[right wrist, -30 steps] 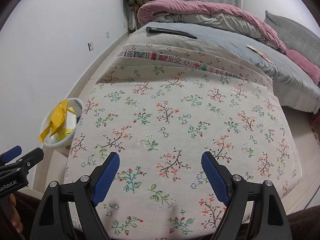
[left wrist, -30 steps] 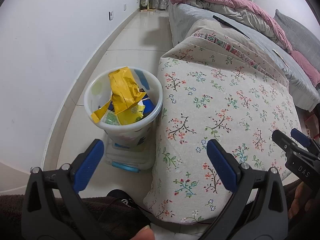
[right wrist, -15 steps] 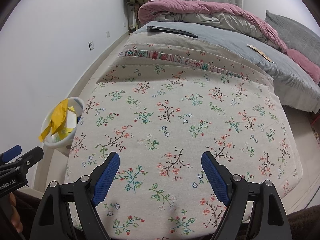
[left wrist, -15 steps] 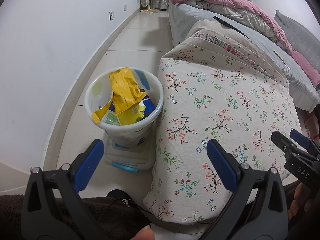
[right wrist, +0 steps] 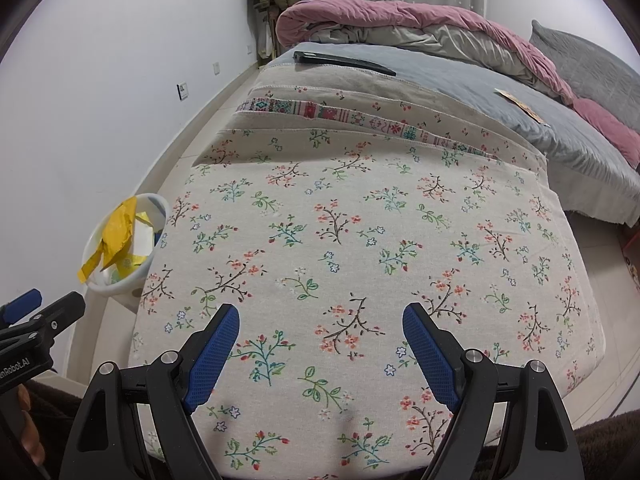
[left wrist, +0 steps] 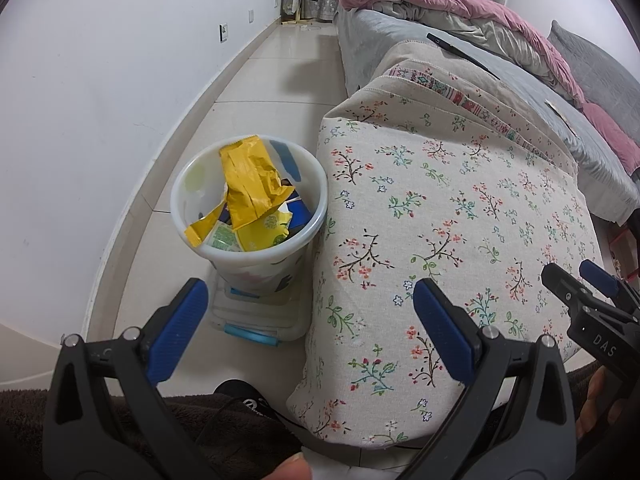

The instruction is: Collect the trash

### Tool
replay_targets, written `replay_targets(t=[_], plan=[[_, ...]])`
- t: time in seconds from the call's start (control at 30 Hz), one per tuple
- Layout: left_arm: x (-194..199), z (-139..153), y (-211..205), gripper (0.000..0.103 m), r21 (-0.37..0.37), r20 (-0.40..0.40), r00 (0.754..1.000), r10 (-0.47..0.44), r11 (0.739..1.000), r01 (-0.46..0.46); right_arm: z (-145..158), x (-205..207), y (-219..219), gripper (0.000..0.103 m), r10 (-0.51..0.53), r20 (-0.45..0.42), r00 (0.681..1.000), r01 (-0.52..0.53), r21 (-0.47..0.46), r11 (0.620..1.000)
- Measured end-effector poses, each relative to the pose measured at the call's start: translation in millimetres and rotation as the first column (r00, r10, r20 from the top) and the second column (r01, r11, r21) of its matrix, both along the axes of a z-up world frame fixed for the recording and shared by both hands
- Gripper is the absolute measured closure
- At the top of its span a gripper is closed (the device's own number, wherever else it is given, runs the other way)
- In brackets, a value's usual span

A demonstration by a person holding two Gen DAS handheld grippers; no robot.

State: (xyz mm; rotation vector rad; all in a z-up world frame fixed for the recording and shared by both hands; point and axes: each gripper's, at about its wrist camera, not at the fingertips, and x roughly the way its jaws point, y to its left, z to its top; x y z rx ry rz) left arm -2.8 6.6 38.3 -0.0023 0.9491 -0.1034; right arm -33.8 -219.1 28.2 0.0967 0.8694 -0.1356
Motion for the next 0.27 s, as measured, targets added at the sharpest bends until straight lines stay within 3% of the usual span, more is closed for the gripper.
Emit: replay_targets(t=[0.27], plan=[[3.0,0.3,4.3,0.001,-0.016,-0.001,1.0,0.003,1.0,-0.003,-7.2,3.5,-4.3,0.018,-0.01,-0.013,1.0,0.011,0.032,0.999]])
